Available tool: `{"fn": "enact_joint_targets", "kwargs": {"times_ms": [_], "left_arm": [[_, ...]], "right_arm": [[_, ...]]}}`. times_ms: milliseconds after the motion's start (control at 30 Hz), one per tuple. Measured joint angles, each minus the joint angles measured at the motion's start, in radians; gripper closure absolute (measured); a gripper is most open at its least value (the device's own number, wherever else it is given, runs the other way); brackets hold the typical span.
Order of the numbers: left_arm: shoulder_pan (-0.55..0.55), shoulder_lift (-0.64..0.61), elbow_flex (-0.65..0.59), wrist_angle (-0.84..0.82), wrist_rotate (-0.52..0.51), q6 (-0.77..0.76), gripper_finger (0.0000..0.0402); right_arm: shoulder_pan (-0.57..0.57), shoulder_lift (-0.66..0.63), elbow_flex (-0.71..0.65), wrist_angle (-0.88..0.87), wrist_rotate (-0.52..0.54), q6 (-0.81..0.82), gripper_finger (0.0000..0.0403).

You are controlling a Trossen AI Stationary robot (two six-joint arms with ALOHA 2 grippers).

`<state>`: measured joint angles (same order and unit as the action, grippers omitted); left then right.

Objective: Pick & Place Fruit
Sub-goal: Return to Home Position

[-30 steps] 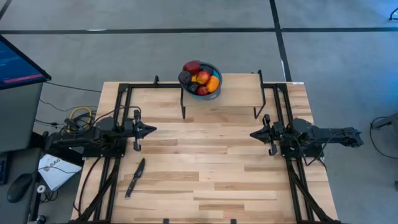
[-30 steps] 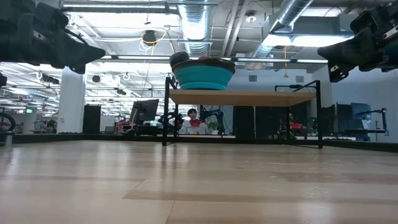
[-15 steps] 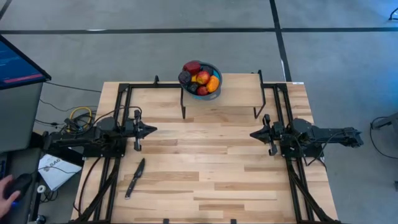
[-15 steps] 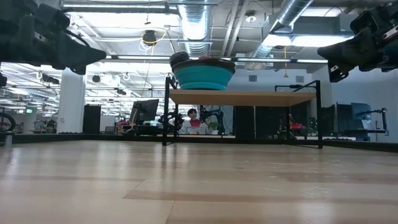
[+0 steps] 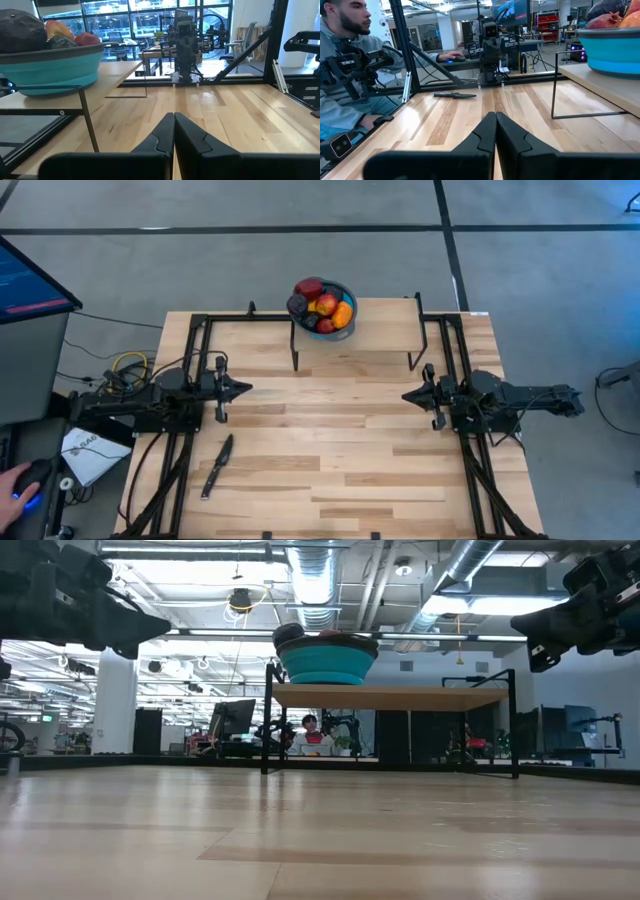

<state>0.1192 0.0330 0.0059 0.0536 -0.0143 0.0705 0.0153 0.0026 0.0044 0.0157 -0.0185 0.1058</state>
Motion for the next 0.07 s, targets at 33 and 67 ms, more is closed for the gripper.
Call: {"fn": "enact_joint_targets", "kwargs": {"times_ms": [33,67], "left_arm": [[0.0,0.0,0.0,0.0,0.0,0.0,0.0399],[0.0,0.0,0.0,0.0,0.0,0.0,0.0399]], "right_arm": [[0.0,0.0,0.0,0.0,0.0,0.0,0.04],[0.0,0.0,0.0,0.0,0.0,0.0,0.04]]}}
